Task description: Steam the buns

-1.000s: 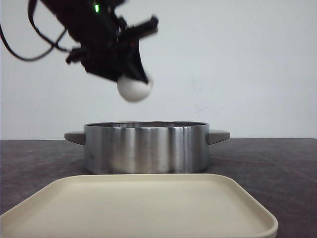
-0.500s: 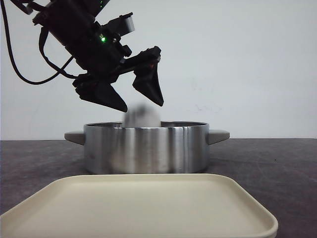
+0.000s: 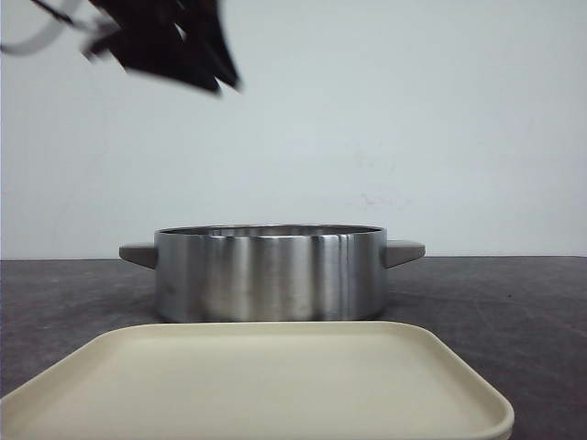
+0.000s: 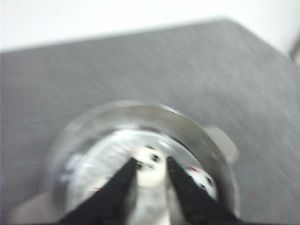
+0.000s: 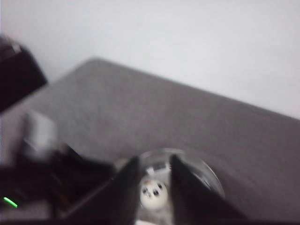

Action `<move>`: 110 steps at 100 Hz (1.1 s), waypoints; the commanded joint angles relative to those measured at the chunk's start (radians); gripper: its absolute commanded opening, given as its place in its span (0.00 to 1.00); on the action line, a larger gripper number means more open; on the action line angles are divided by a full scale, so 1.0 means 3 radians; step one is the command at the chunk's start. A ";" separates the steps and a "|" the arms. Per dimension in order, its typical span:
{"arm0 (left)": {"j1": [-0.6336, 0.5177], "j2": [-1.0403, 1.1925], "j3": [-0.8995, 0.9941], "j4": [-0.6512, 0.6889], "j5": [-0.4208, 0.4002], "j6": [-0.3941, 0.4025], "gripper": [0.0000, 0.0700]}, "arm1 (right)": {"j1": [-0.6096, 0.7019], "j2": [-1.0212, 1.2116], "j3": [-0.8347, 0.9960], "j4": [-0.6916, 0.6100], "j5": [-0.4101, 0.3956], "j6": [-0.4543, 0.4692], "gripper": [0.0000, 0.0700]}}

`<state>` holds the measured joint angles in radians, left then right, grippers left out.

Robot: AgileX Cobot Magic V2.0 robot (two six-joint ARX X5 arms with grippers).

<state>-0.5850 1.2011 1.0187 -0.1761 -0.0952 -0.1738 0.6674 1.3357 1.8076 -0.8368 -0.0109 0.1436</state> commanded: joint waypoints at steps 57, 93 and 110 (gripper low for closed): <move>0.1030 -0.2033 0.0061 -0.1459 -0.0281 0.0116 0.01 | 0.0966 -0.0788 -0.2157 0.2518 0.1026 -0.0420 0.02; 0.1127 -0.2335 0.0060 -0.1715 -0.0282 0.0114 0.02 | 0.0966 -0.1127 -0.2842 0.3006 0.1021 -0.0342 0.02; 0.1127 -0.2335 0.0060 -0.1703 -0.0284 0.0114 0.03 | 0.0966 -0.1125 -0.2841 0.3037 0.1022 -0.0341 0.02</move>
<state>-0.2462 0.4973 1.0203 -0.7013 -0.1802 -0.1452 0.9474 0.9863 0.9386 0.0647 0.2920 0.0311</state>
